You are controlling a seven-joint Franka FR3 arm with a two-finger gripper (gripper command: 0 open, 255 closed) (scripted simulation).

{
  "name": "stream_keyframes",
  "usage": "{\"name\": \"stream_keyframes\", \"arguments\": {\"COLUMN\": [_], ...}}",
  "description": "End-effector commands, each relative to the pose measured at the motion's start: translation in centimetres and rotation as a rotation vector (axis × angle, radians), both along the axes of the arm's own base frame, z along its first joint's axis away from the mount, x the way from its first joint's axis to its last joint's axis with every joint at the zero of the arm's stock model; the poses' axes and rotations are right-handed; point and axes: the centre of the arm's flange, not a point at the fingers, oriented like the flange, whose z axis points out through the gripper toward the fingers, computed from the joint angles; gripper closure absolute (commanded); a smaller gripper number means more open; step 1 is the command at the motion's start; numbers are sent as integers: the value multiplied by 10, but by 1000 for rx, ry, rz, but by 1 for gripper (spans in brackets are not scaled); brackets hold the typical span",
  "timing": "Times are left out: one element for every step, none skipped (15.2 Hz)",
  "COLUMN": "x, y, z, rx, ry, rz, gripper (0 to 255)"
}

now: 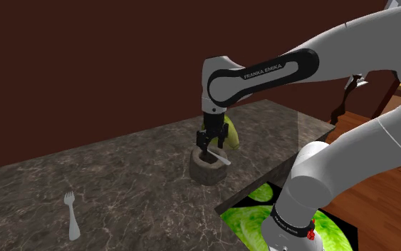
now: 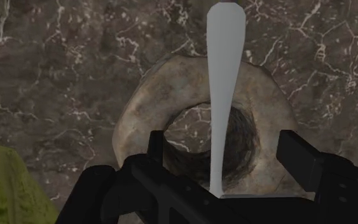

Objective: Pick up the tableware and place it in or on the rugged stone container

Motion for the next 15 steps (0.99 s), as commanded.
{"name": "stream_keyframes", "arguments": {"x": [0, 0, 0, 2, 4, 6, 7, 7, 7, 7, 7, 7, 7, 7, 7], "y": [0, 0, 0, -1, -1, -2, -2, -2, -2, -2, -2, -2, -2, -2, -2], "z": [0, 0, 0, 13, 26, 39, 49, 49, 49, 49, 49, 49, 49, 49, 49], "rx": [0, 0, 0, 0, 0, 0, 0, 0, 0, 0, 0, 0, 0, 0, 0], "ry": [0, 0, 0, 0, 0, 0, 0, 0, 0, 0, 0, 0, 0, 0, 0], "rz": [0, 0, 0, 0, 0, 0, 0, 0, 0, 0, 0, 0, 0, 0, 0], "gripper": [0, 0, 0, 0, 0, 0, 0, 0, 0, 0, 0, 0, 0, 0, 0]}}
